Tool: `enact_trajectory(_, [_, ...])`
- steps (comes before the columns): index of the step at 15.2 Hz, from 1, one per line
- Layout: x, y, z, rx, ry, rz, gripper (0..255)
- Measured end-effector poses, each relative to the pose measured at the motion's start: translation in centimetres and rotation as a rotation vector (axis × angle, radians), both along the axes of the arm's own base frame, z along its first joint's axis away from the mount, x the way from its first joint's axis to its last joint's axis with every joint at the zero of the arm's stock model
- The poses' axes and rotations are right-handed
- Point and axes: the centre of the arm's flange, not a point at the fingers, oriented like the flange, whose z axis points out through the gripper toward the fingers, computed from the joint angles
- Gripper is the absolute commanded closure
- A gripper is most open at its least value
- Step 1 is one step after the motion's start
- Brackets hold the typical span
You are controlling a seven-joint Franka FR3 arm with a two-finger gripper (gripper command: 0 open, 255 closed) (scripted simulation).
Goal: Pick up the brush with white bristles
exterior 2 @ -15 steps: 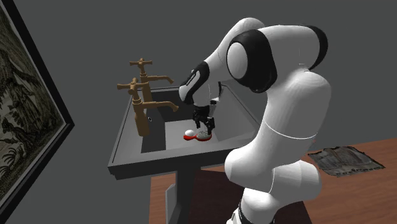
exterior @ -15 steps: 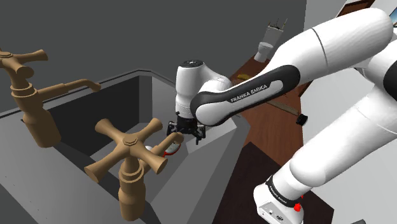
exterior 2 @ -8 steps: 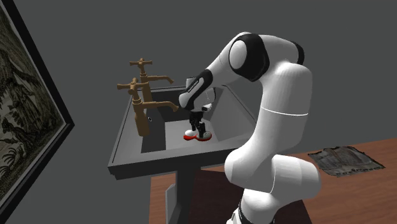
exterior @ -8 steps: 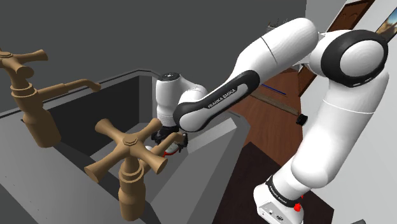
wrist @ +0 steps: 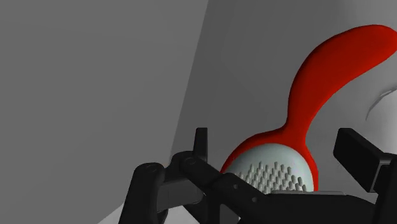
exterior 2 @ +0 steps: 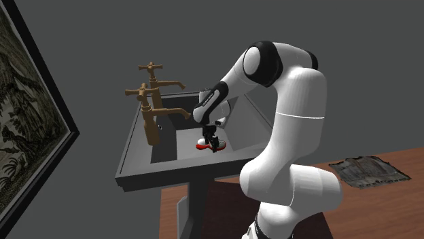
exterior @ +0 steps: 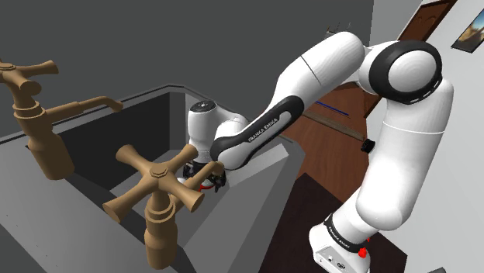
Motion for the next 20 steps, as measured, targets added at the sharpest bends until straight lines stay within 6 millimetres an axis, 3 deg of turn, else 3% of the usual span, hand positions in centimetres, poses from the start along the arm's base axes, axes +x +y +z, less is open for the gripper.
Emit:
enact_trajectory(10, [0.0,0.0,-0.2,0.0,-0.001,0.0,255])
enact_trajectory(20, [0.1,0.1,4.6,0.0,-0.001,0.0,255])
